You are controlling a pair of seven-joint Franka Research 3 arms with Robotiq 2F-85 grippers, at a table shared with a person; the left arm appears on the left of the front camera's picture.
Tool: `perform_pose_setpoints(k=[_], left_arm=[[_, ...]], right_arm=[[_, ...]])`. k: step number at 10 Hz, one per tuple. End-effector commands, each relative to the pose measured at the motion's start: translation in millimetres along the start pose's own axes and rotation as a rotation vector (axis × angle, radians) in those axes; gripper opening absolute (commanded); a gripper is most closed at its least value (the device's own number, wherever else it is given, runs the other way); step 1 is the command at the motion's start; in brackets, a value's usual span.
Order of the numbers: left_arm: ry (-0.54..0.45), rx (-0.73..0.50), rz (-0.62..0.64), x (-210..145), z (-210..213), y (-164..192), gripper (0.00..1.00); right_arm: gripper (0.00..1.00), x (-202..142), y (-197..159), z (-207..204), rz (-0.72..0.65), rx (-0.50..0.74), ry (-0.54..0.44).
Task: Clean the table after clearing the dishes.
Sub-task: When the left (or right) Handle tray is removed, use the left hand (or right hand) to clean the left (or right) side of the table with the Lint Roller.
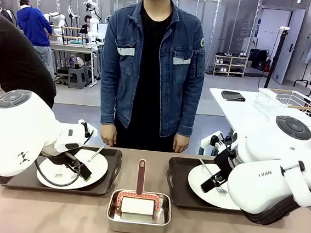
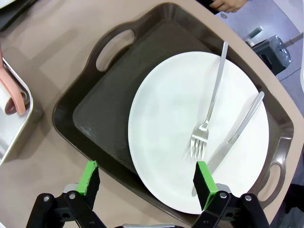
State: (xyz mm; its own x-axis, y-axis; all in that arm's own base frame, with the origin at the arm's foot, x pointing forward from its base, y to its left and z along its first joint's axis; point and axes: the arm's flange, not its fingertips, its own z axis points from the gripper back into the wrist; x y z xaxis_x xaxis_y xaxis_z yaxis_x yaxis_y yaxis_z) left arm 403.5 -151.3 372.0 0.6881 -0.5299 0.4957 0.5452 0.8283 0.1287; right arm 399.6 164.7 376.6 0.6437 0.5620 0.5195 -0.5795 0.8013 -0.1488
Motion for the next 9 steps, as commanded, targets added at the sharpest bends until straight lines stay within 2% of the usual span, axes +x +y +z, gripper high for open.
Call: perform_pose_setpoints(k=[1,3,5,7,8,9], left_arm=[[0.027,-0.163,-0.008,10.8,7.7,11.0,1.00],[0.034,-0.273,0.024,20.4,13.9,38.1,1.00],[-0.010,-0.419,0.077,27.9,22.1,60.0,1.00],[-0.052,-0.603,0.153,26.9,26.8,78.2,1.00],[-0.111,-0.756,0.218,21.3,28.6,93.0,1.00],[-0.145,-0.850,0.277,10.8,31.0,106.1,1.00]], right_arm=[[1.00,19.2,-24.0,4.6,0.011,0.057,-0.031],[1.00,34.9,-49.1,9.2,-0.023,0.186,-0.059],[1.00,43.9,-64.4,10.8,-0.073,0.322,-0.062],[1.00,41.7,-82.2,17.3,-0.196,0.560,-0.078],[1.00,38.3,-91.8,21.1,-0.266,0.683,-0.090],[1.00,31.5,-103.7,23.2,-0.354,0.830,-0.079]])
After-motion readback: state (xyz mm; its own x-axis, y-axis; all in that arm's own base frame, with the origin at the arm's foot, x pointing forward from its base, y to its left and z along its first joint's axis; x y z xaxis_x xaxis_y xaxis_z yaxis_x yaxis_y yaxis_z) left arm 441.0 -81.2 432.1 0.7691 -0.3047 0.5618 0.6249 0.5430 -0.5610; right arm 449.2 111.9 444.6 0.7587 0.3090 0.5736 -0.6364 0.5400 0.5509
